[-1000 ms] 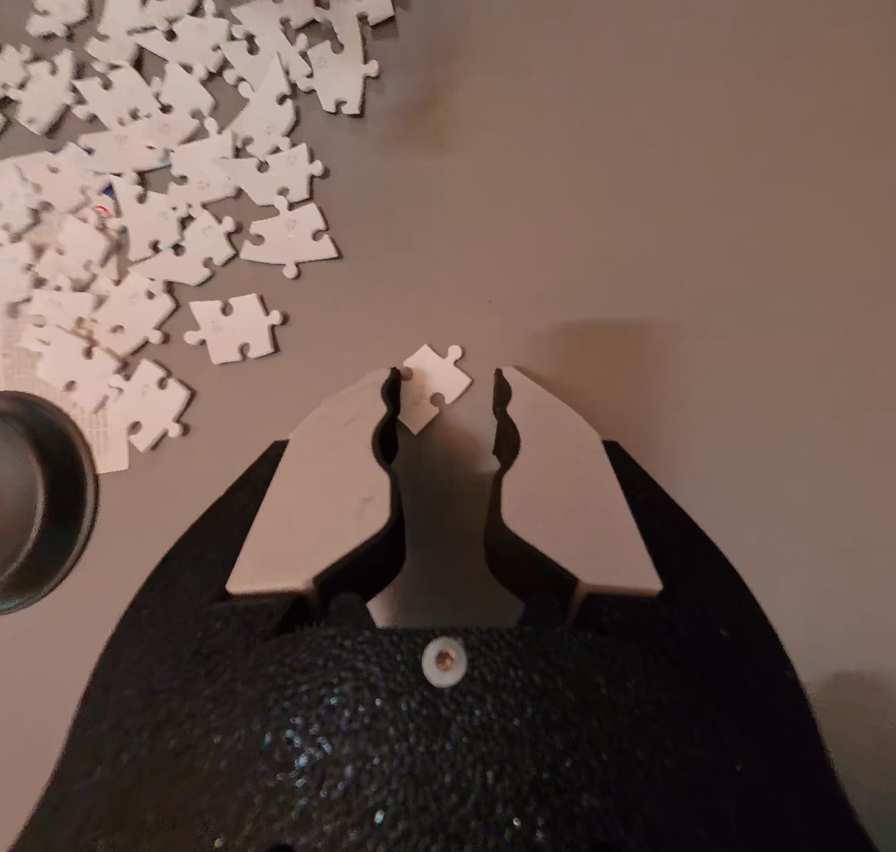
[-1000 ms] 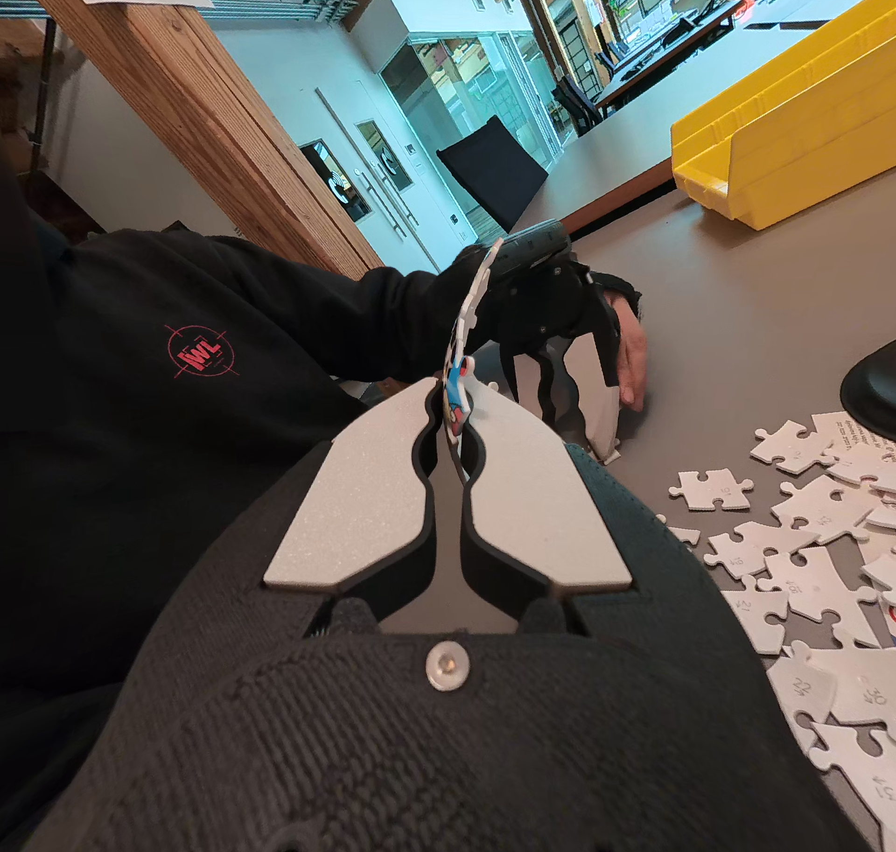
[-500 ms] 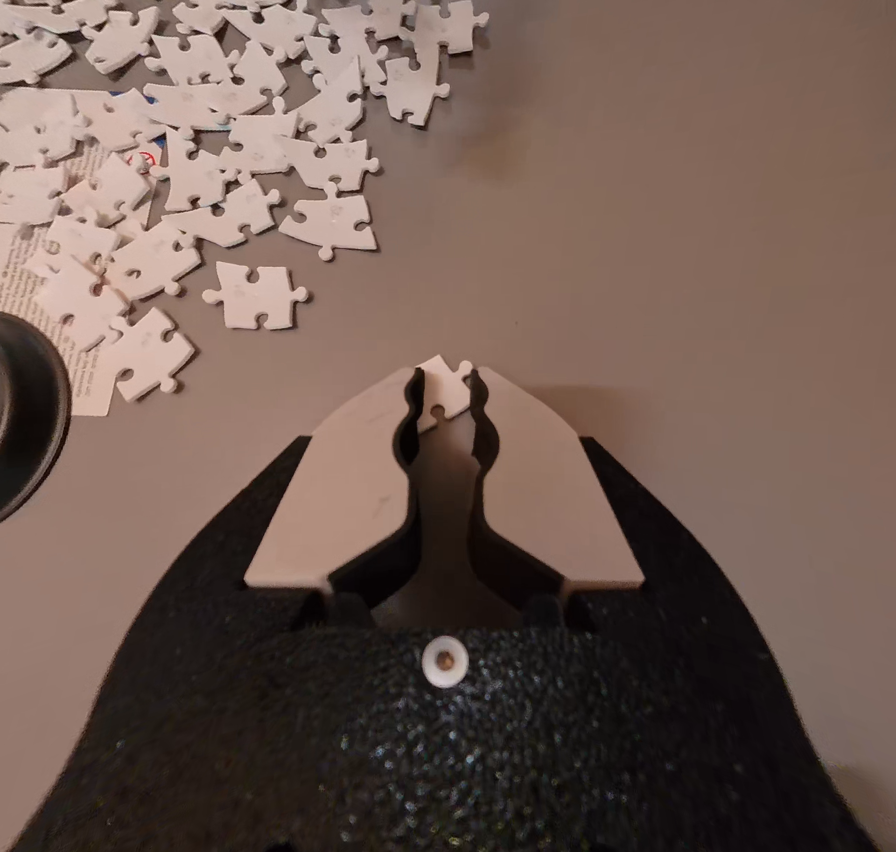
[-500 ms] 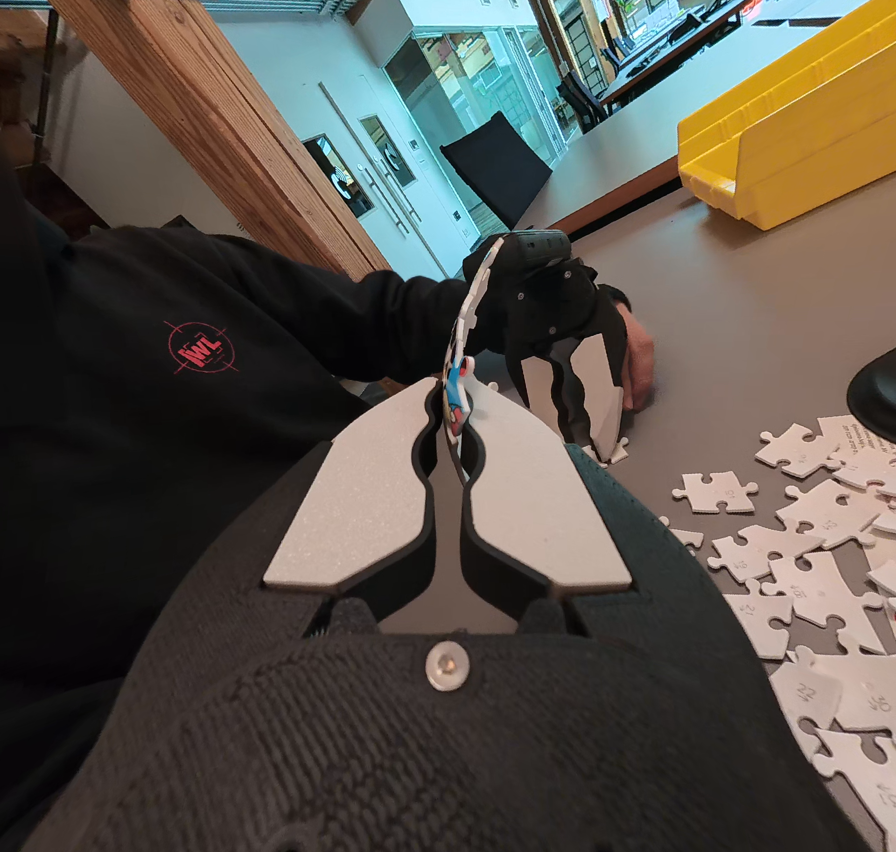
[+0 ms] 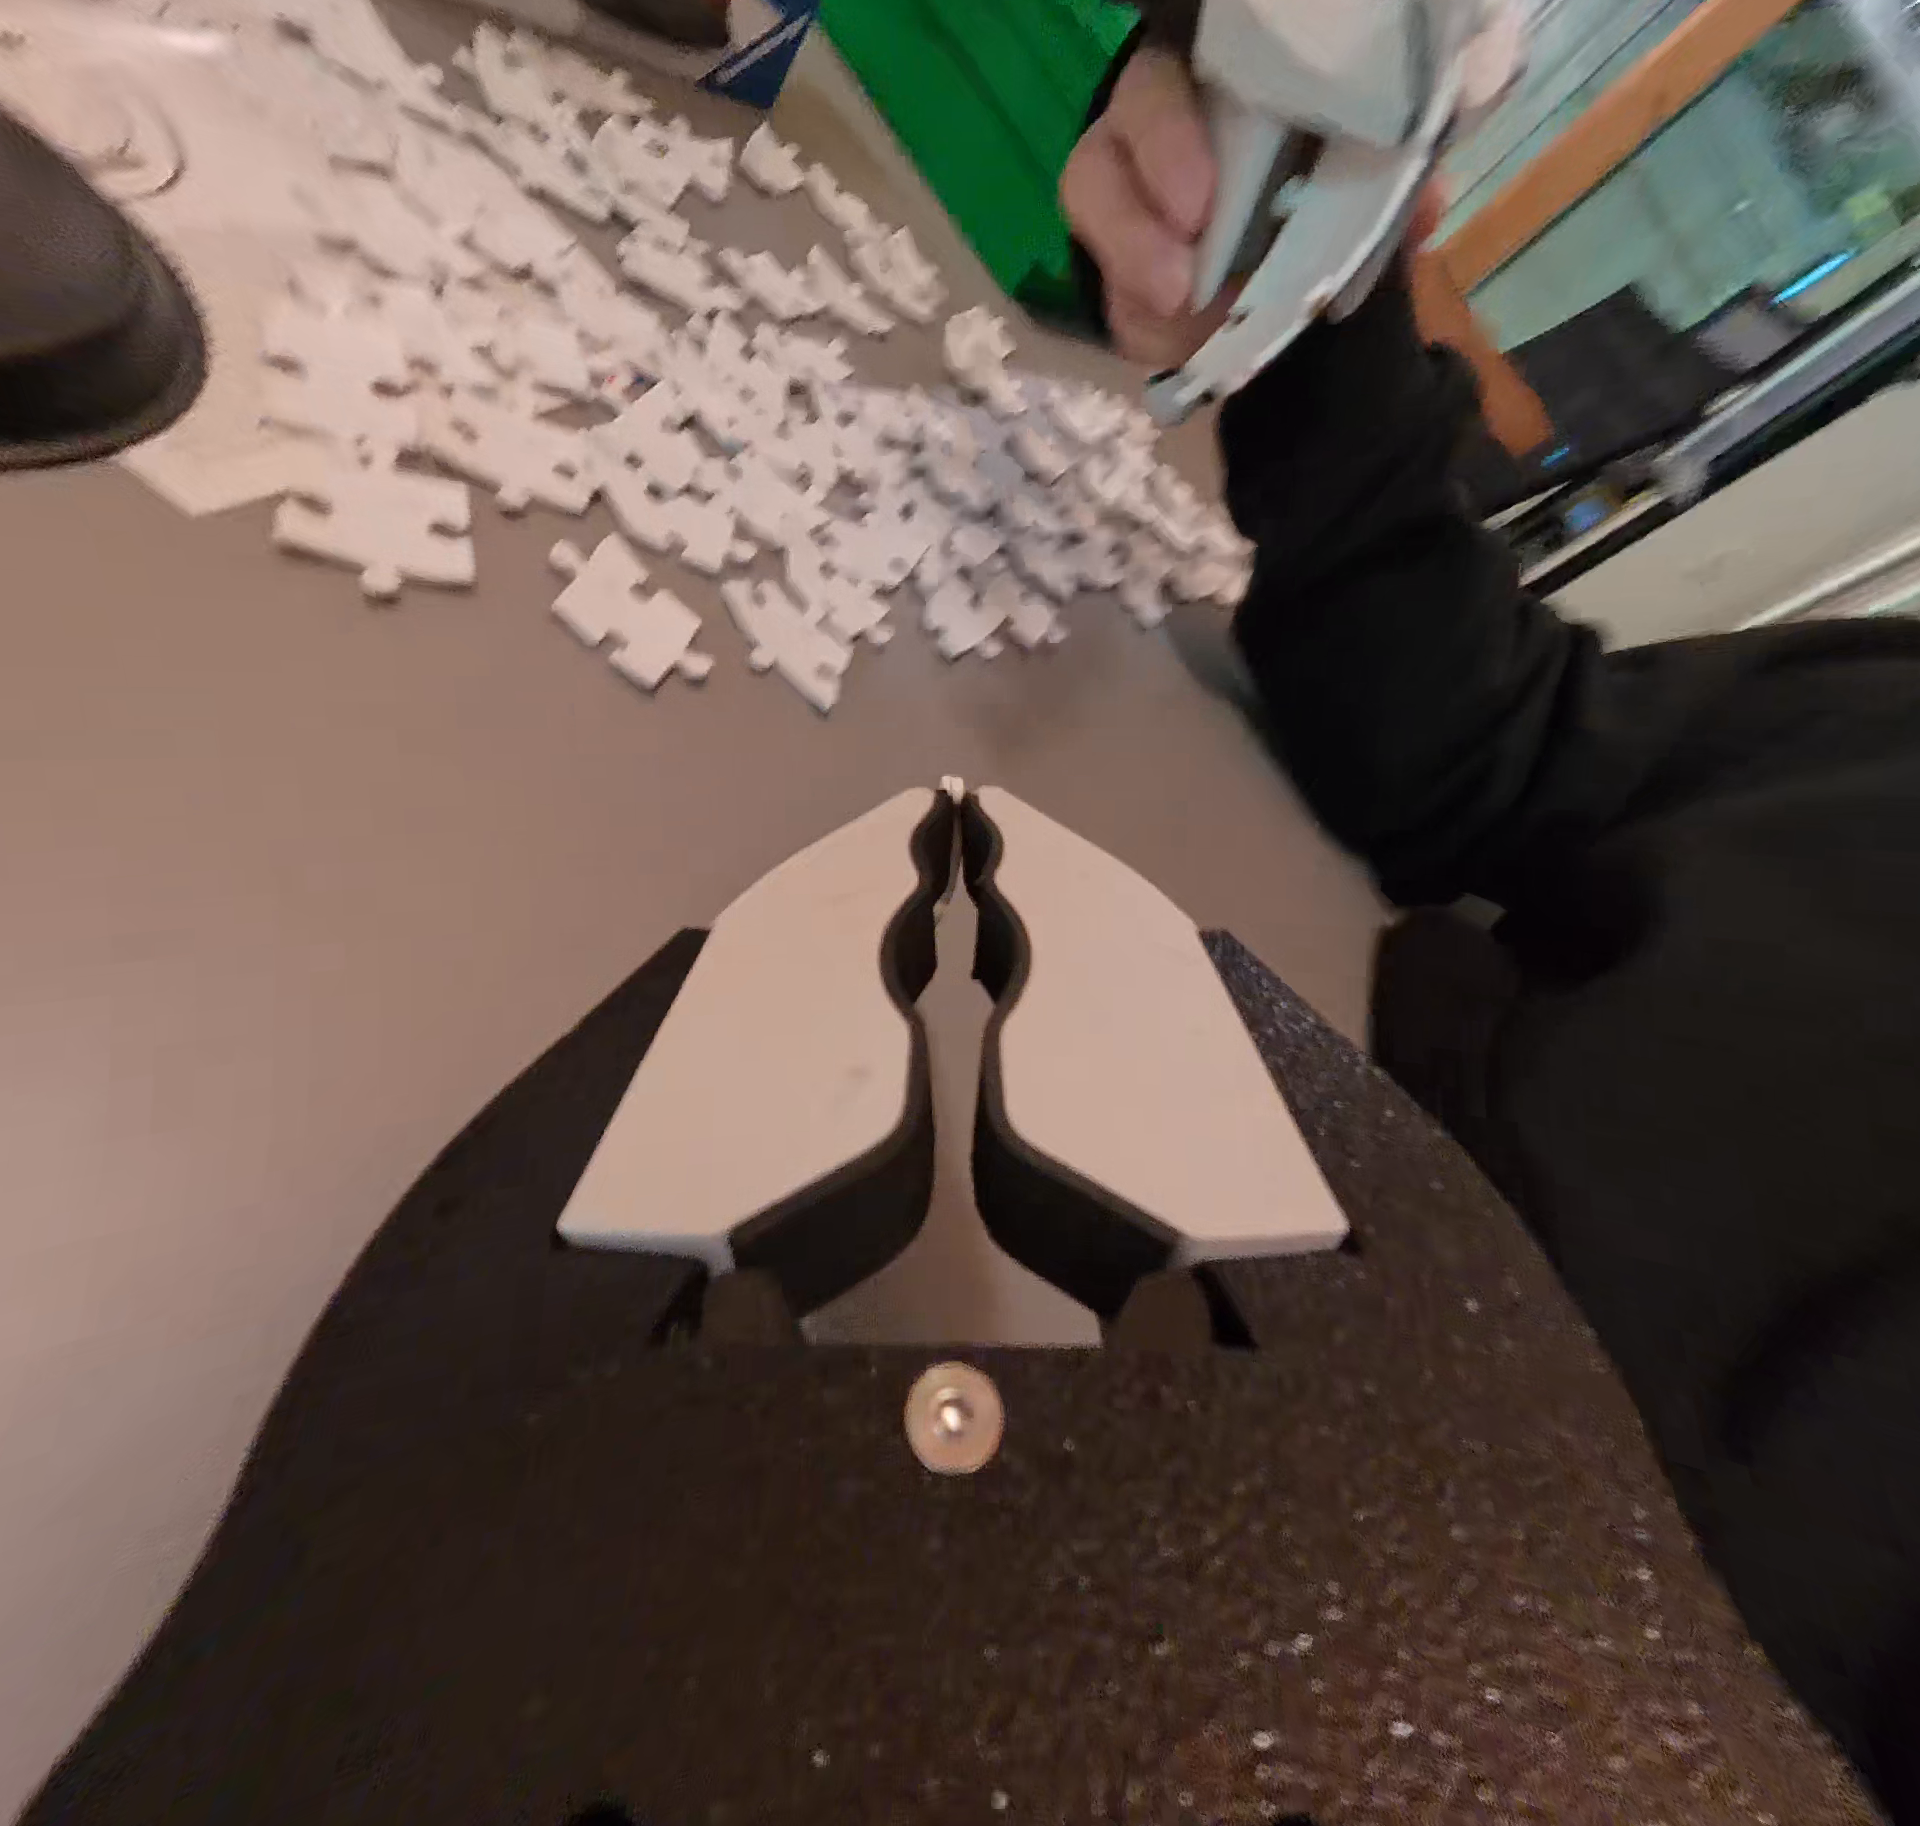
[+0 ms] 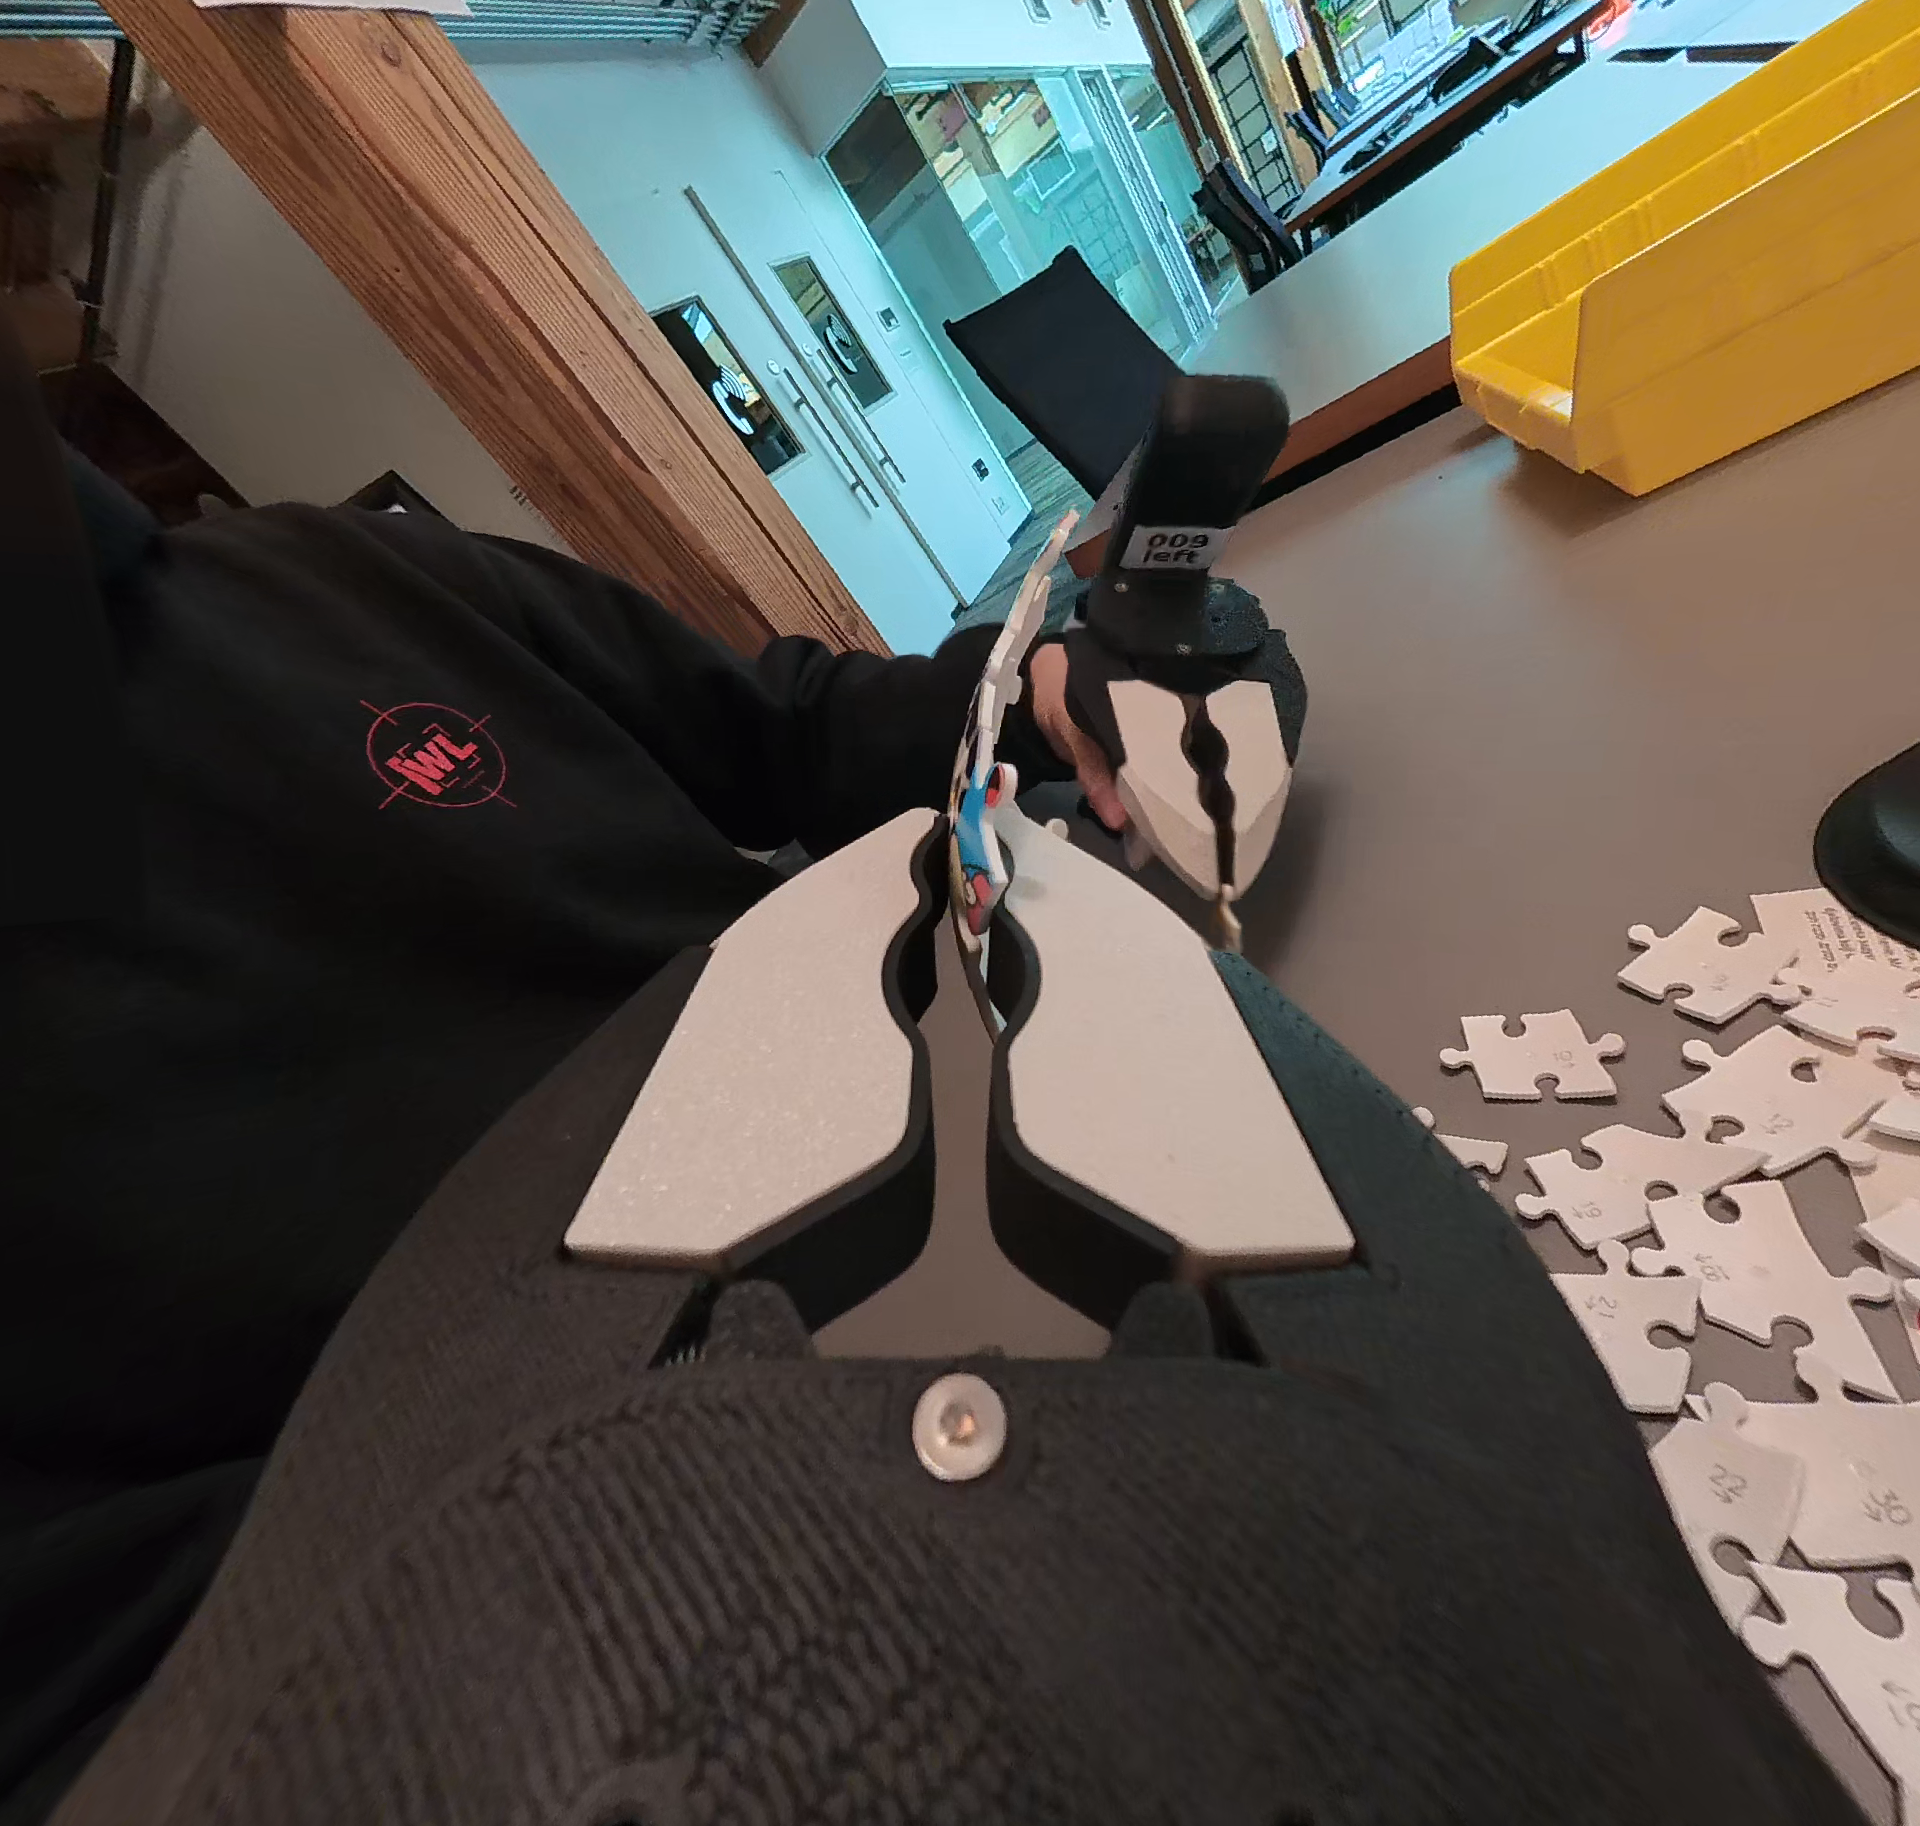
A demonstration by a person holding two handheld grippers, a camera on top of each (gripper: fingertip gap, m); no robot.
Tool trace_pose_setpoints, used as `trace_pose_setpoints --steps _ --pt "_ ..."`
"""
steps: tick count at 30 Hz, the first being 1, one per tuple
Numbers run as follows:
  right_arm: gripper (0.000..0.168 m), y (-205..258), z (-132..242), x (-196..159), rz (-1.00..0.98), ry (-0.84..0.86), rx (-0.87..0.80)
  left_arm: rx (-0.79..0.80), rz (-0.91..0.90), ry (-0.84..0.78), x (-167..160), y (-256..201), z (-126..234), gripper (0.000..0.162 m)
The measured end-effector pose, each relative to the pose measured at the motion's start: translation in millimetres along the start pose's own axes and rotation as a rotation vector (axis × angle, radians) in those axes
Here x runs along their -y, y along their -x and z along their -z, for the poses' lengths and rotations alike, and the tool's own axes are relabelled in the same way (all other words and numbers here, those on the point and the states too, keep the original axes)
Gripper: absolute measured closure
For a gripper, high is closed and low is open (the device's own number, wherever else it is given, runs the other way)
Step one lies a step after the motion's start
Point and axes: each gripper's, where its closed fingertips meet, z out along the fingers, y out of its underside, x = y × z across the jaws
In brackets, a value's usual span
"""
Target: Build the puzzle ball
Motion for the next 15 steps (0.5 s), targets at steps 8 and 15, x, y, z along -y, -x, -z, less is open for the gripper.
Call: trace_pose_setpoints --steps 8,15 --pt "0.164 1.1 -1.8 -0.2 0.004 0.005 0.003 0.188 -0.3 0.079 -14.9 11.4 9.2 0.161" --pt "0.164 0.0 -5.6 -1.8 0.003 0.016 0.005 0.189 -0.192 0.048 -11.7 17.7 13.3 0.161"
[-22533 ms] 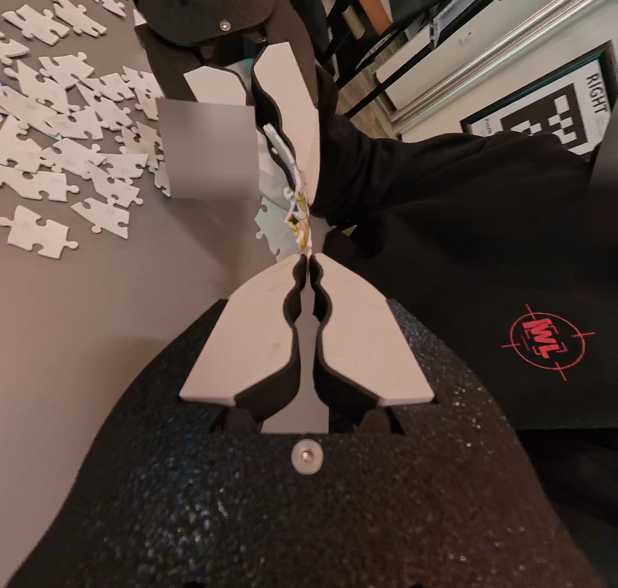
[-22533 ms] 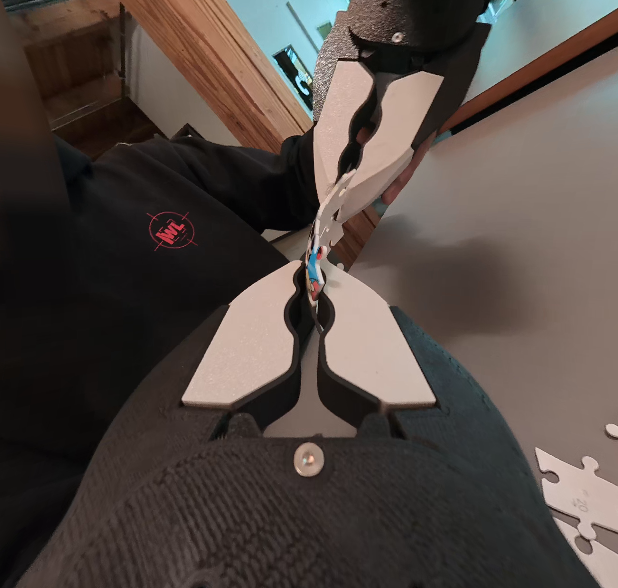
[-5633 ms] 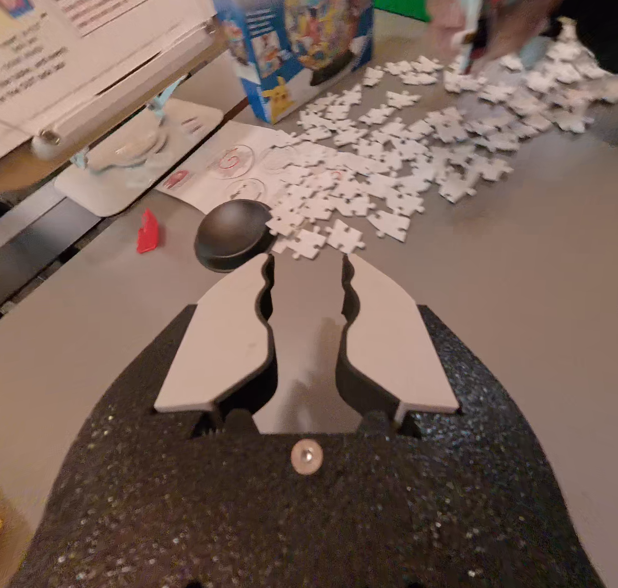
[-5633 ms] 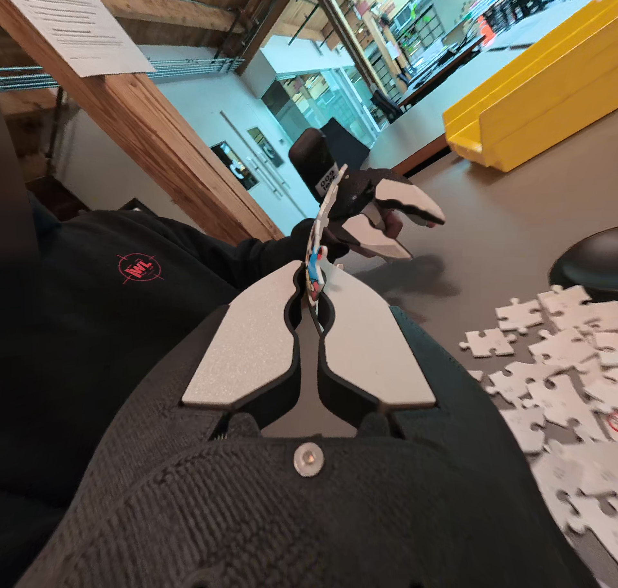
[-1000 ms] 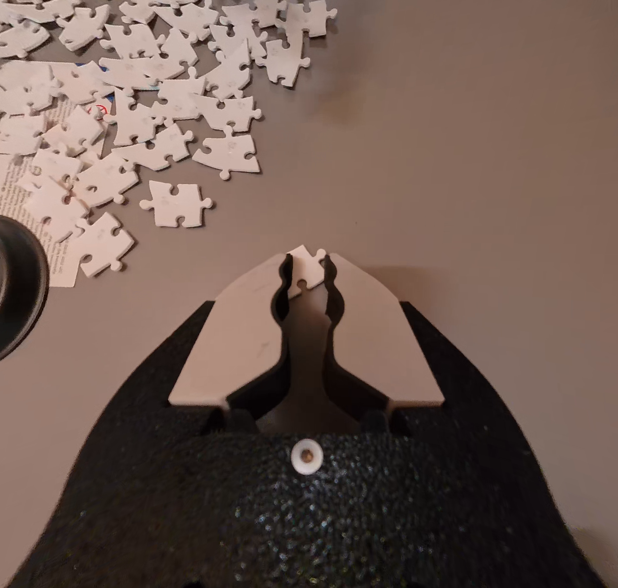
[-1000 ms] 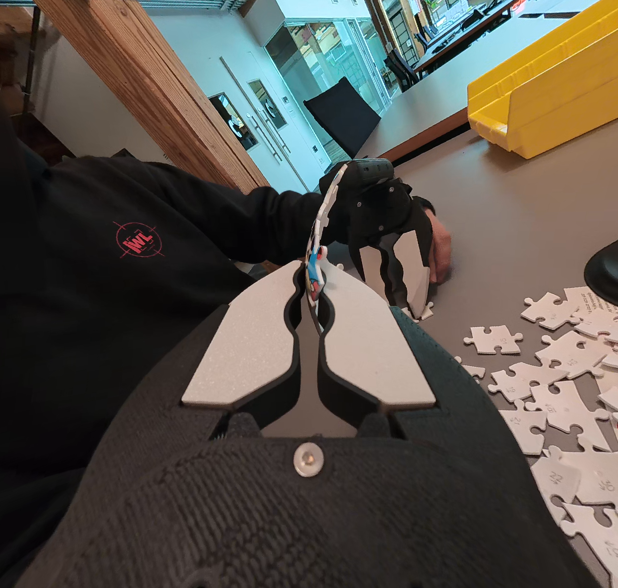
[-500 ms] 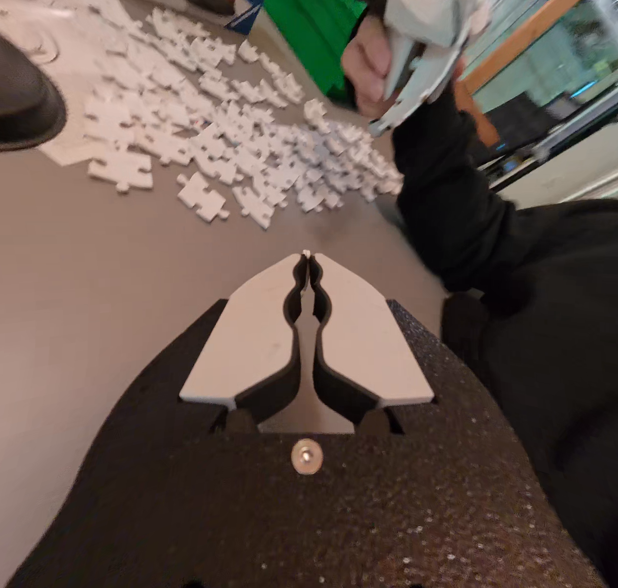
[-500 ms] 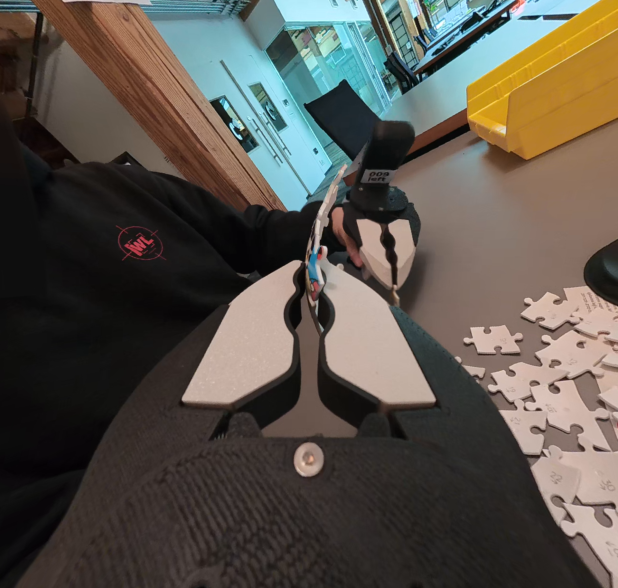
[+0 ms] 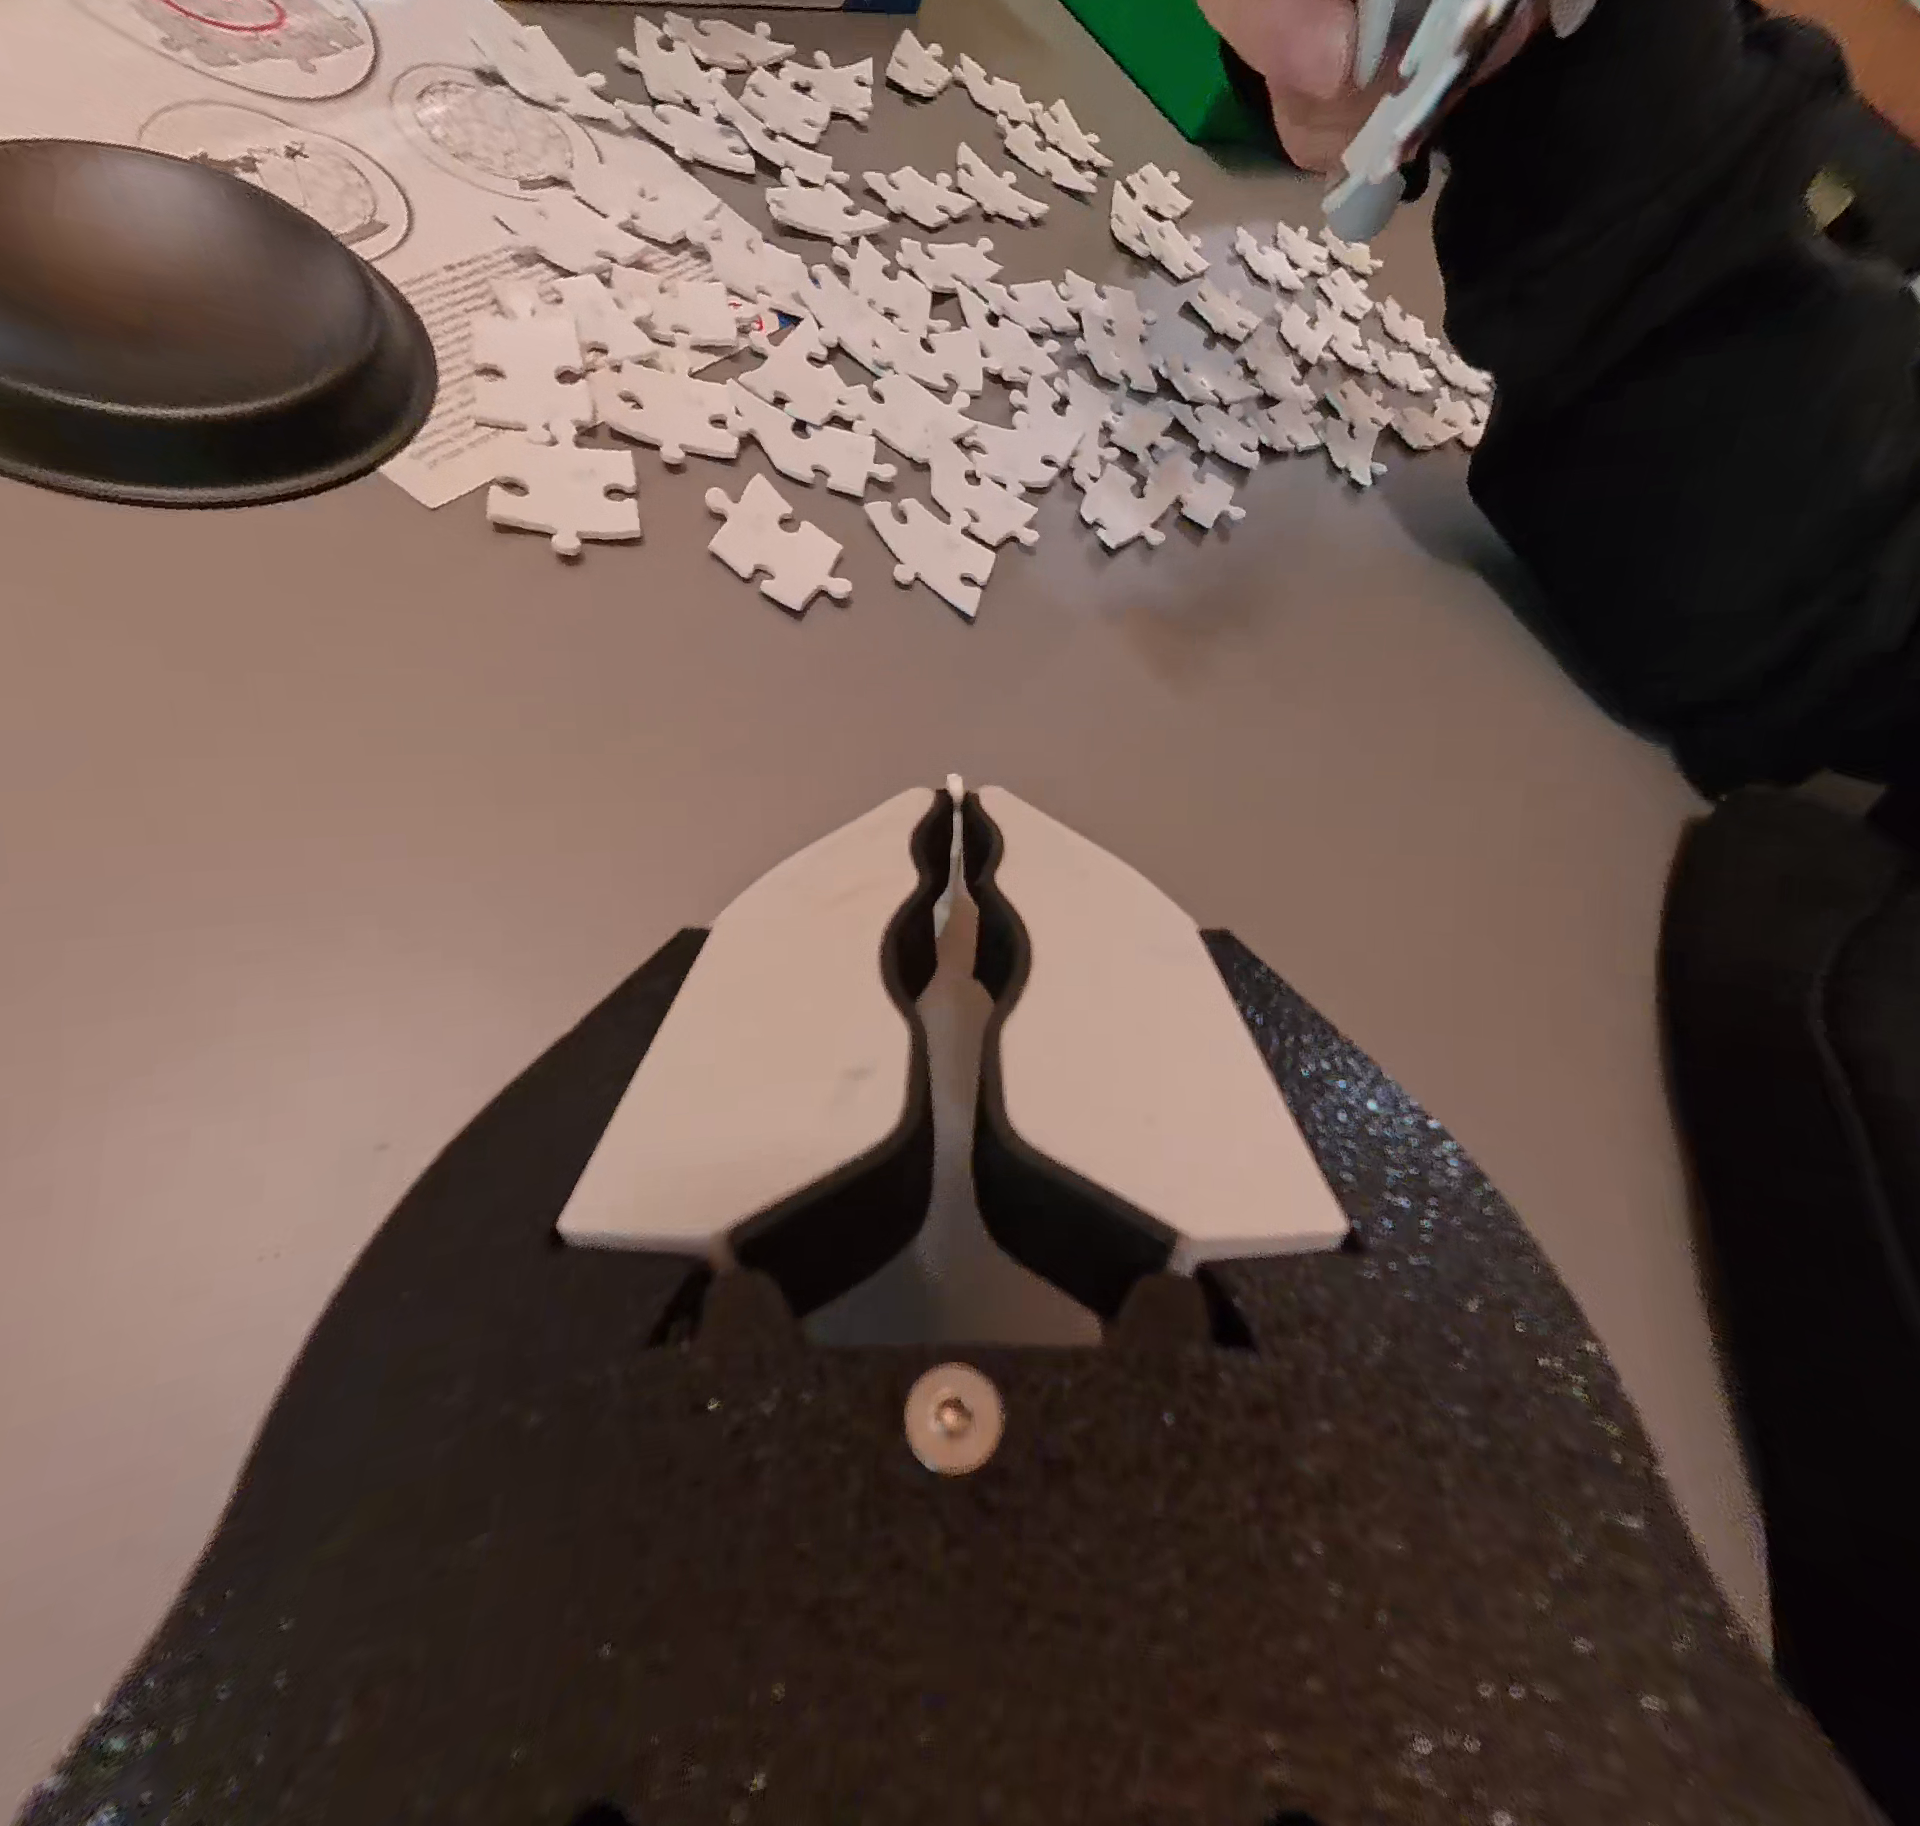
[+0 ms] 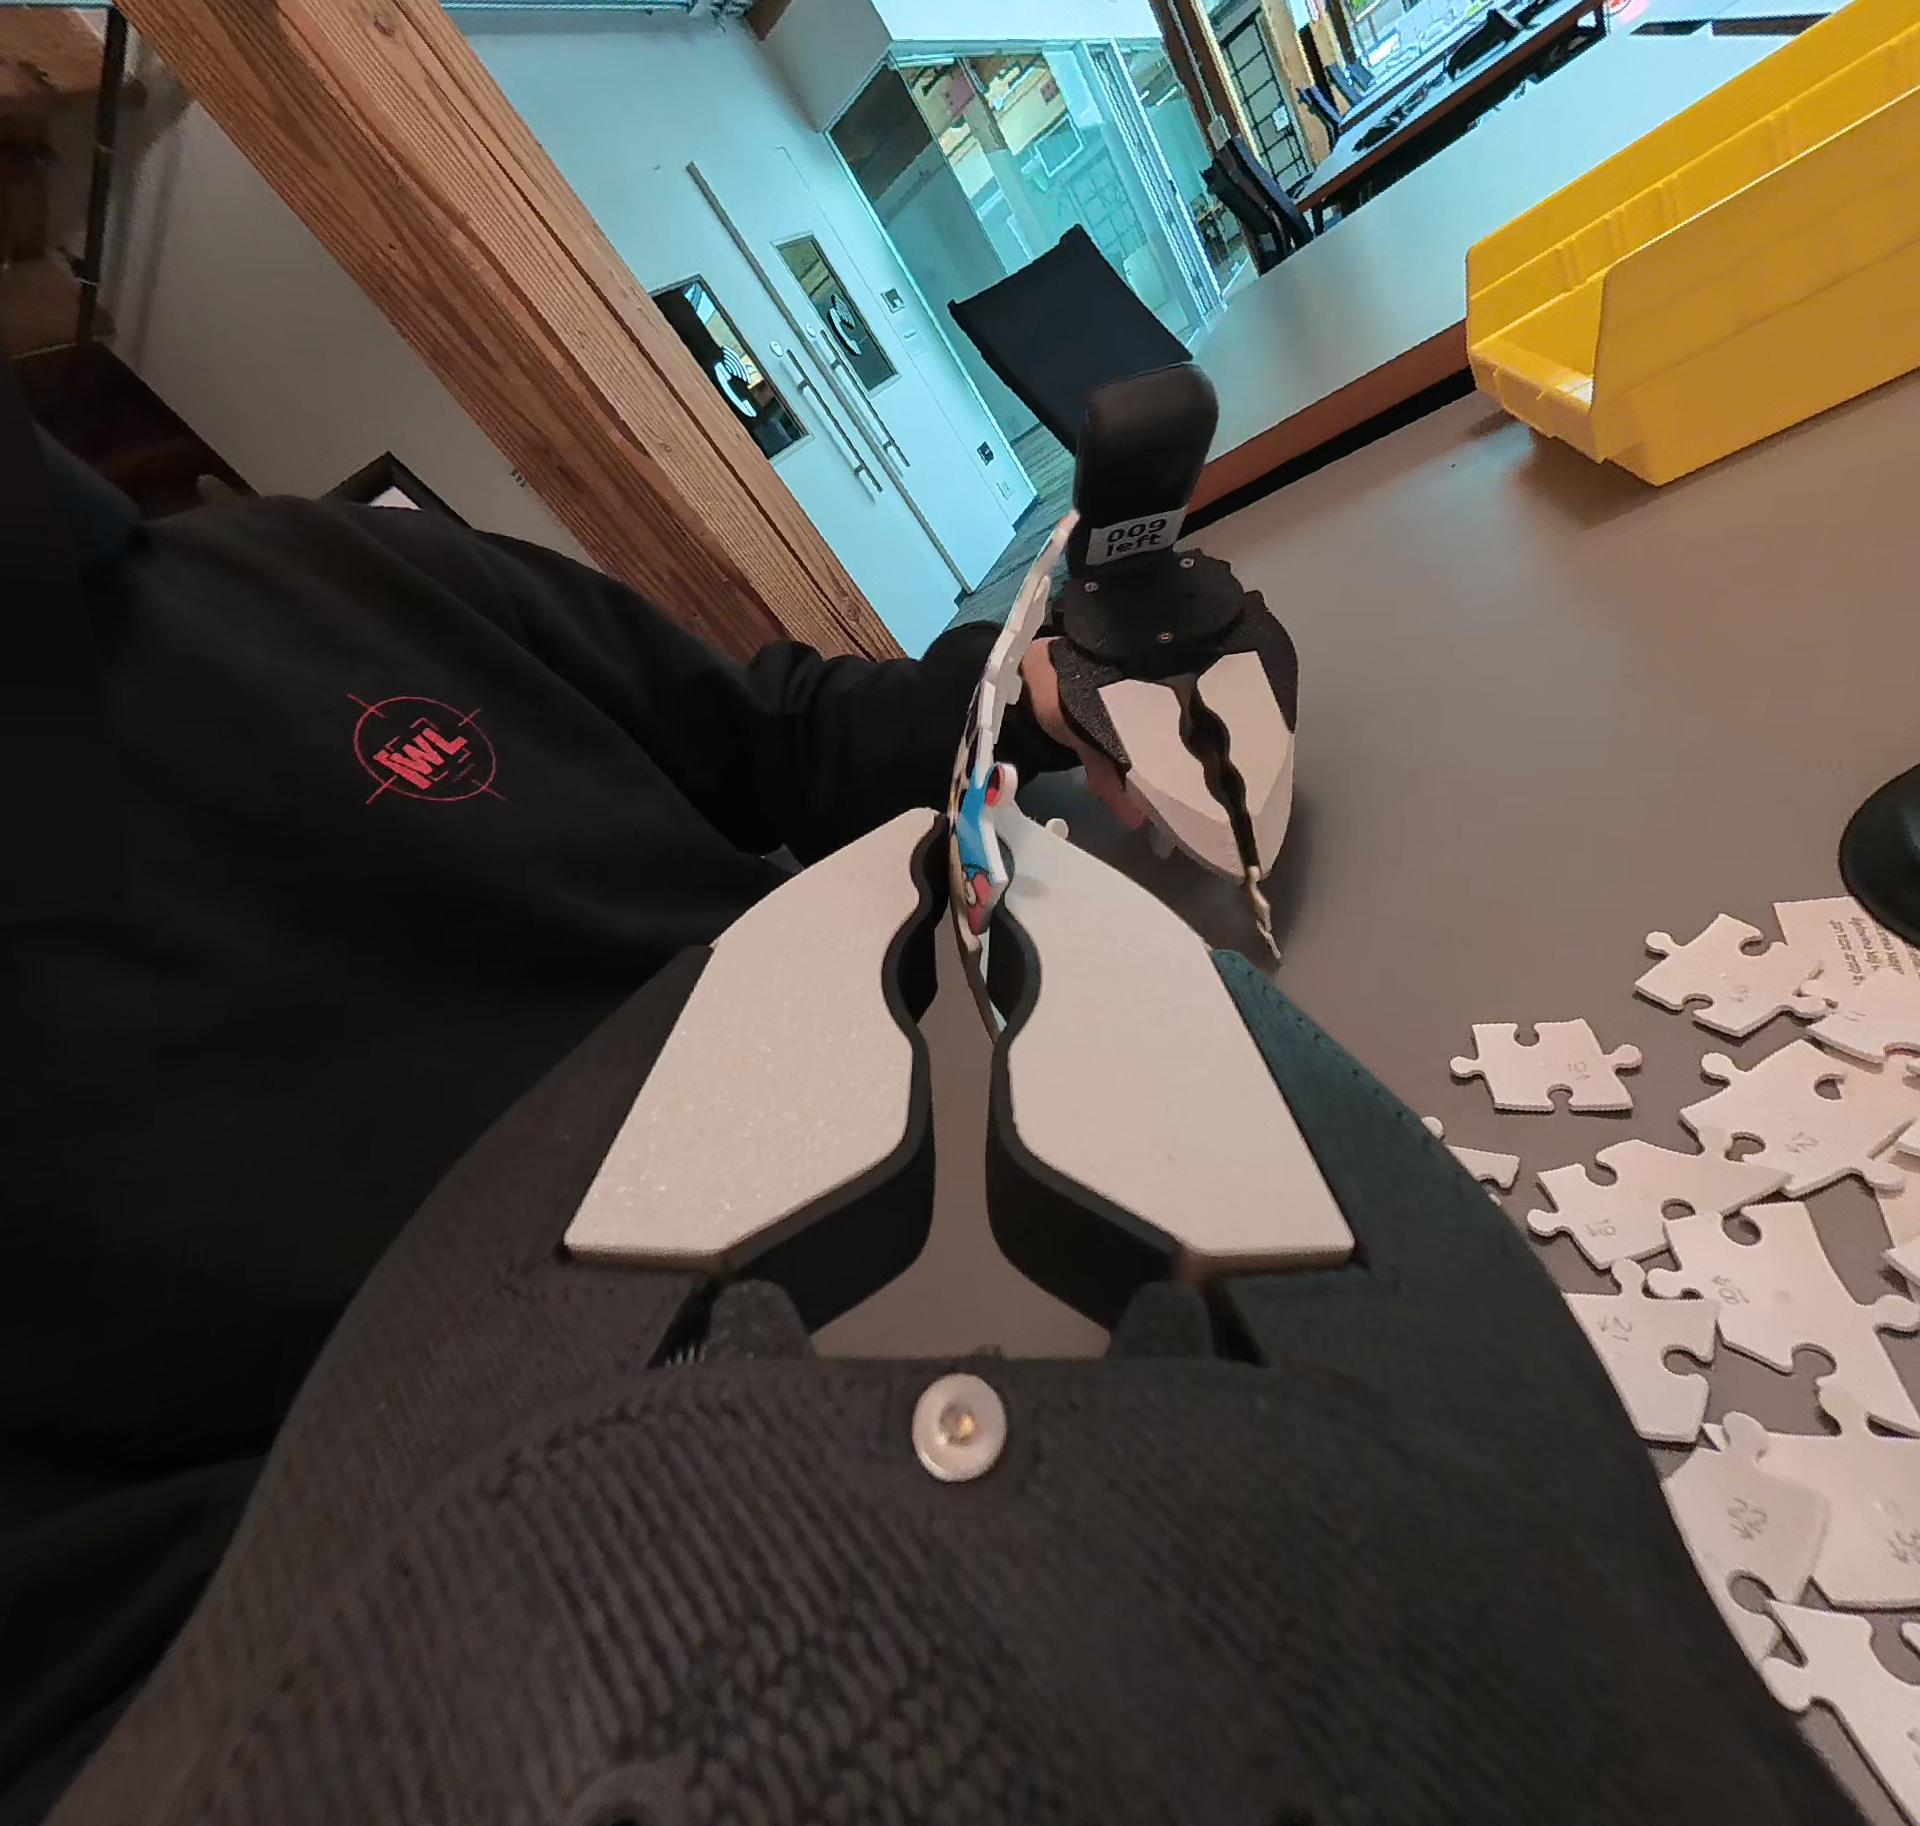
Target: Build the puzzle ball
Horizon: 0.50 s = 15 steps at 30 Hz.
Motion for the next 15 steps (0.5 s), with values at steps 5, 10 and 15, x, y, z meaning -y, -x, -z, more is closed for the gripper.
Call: trace_pose_setpoints --steps 5,10,15 --pt "0.164 0.4 0.9 1.1 0.0 -0.007 0.0 -0.012 -0.014 0.019 -3.8 2.1 3.5 0.16" --pt "0.164 0.9 -0.1 0.8 0.001 -0.003 0.003 -0.01 -0.125 0.08 -12.4 -1.7 3.8 0.161" --pt "0.164 0.8 -0.2 0.3 -0.001 -0.002 0.005 -0.013 -0.116 0.093 -13.0 2.5 5.3 0.16"
